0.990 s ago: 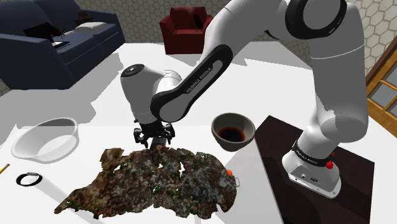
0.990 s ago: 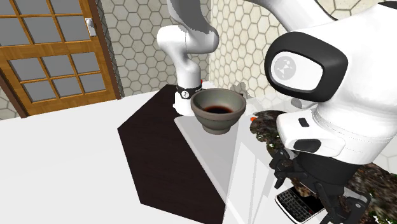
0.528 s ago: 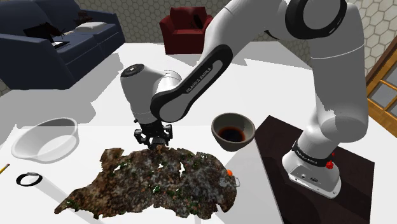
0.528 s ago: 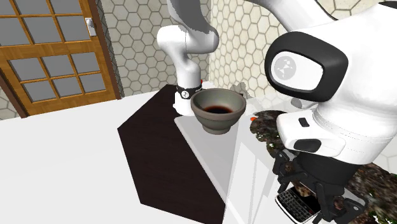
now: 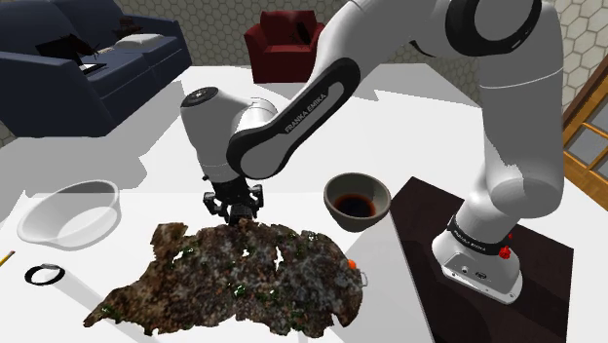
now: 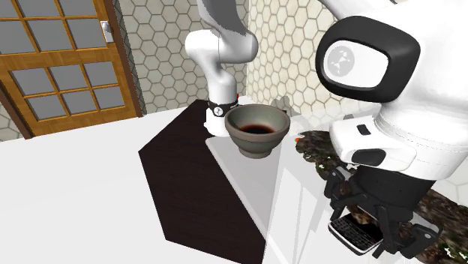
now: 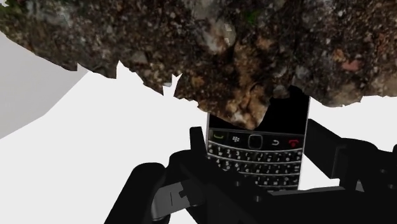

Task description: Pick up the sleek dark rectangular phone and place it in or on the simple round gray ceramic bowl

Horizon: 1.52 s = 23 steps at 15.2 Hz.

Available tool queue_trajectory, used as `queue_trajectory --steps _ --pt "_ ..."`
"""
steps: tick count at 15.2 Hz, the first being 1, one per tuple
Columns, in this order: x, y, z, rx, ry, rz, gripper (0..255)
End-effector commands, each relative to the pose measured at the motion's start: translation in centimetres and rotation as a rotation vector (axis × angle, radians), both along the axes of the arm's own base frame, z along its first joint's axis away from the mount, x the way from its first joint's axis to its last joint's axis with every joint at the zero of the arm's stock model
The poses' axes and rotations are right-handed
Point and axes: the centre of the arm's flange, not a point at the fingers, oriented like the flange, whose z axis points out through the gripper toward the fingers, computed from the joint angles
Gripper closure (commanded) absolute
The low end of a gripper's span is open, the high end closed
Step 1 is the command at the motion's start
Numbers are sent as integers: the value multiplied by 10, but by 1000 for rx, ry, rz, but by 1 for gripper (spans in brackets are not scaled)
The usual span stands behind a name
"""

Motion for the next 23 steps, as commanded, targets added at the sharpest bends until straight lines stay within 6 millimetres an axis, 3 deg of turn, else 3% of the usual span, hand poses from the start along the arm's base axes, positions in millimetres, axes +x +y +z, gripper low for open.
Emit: queue_trajectory --steps 1,23 --pt "0 0 10 0 0 0 255" --pt "0 0 127 0 0 0 255"
